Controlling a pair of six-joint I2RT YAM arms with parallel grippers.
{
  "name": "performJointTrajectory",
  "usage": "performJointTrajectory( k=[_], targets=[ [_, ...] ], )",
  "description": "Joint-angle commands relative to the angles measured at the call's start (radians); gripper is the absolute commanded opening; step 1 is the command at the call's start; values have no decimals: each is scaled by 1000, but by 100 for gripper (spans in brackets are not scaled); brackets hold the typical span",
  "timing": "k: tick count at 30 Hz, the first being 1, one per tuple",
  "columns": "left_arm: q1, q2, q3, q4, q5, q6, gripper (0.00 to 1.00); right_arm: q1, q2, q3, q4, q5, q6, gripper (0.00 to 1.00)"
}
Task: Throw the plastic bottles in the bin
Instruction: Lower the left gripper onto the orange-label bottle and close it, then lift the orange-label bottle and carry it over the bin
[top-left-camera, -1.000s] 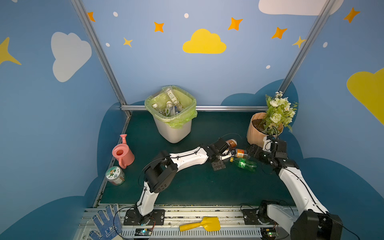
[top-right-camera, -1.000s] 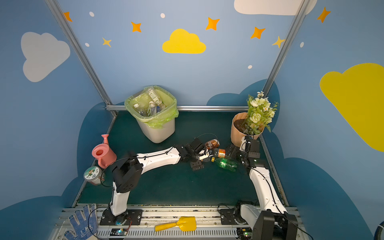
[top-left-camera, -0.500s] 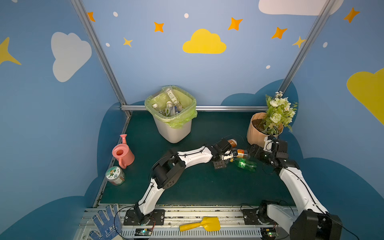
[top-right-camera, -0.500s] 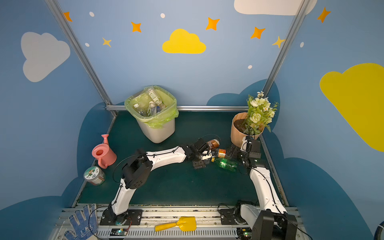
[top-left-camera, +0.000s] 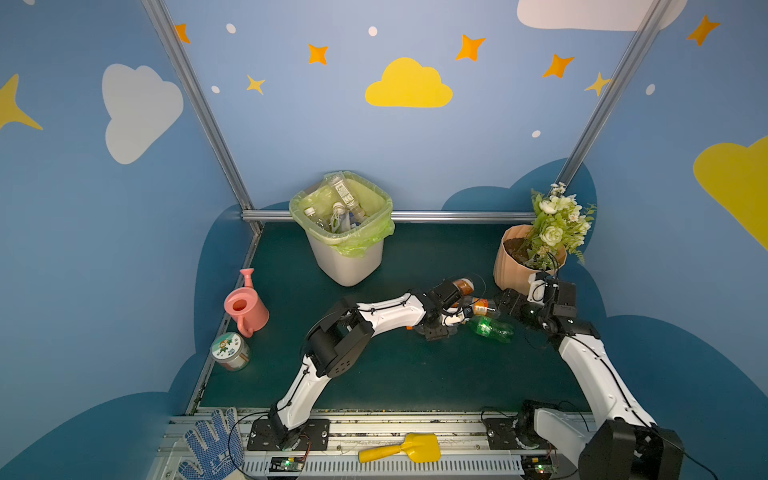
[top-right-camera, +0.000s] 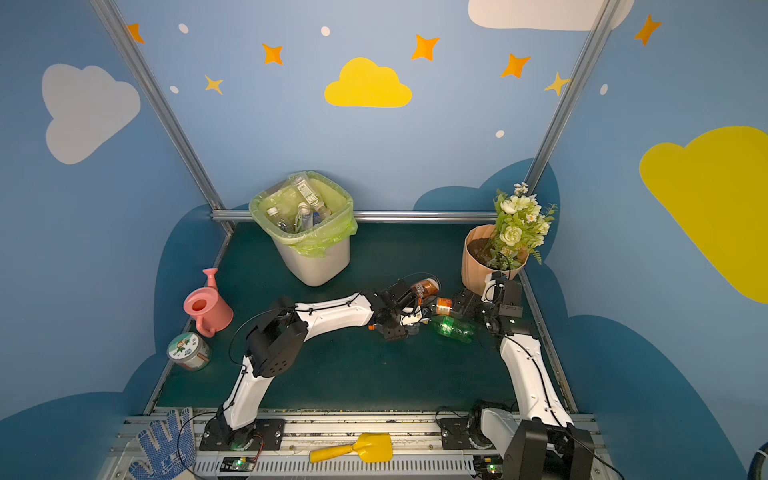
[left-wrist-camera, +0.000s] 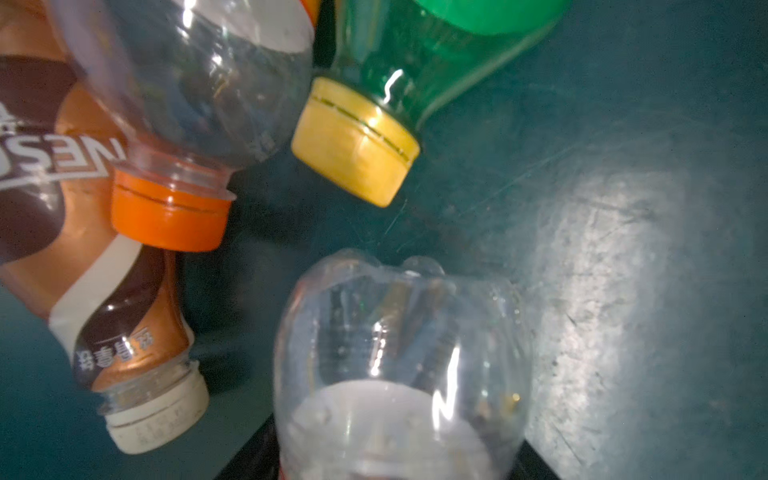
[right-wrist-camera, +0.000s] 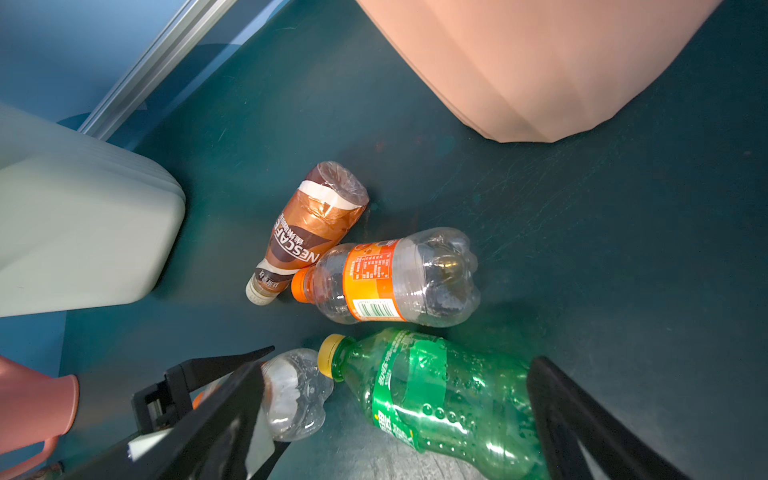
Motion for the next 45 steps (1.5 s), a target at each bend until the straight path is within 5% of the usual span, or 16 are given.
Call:
performJointTrajectory(
  k=[1,11,22,28,33,39,45],
  targets=[
    [1,15,-12,-36,32,-13,67,-6,-1,-18,-4,-11,-1,97],
    [28,-93,-83,49,126,-128,48,-14,-20,-24,-7,-10,0,97],
    [69,-475,-283,352,186,-341,47,-15,-28,-50,1,-18,8,97],
    [109,-766,-402,614,-106,-305,48,-14,-26,-52,14,-27,13,97],
    [164,-927,-381,857,-173,-170,48,-14,-13,-56,37,-64,19,97],
    [352,-893,-246,960,-158,-227,48,-15,-7,-55,44,-94,22,97],
    [579,-663,-69,860,-121,-524,55,-15,-43,-50,22,-79,22,97]
  ],
)
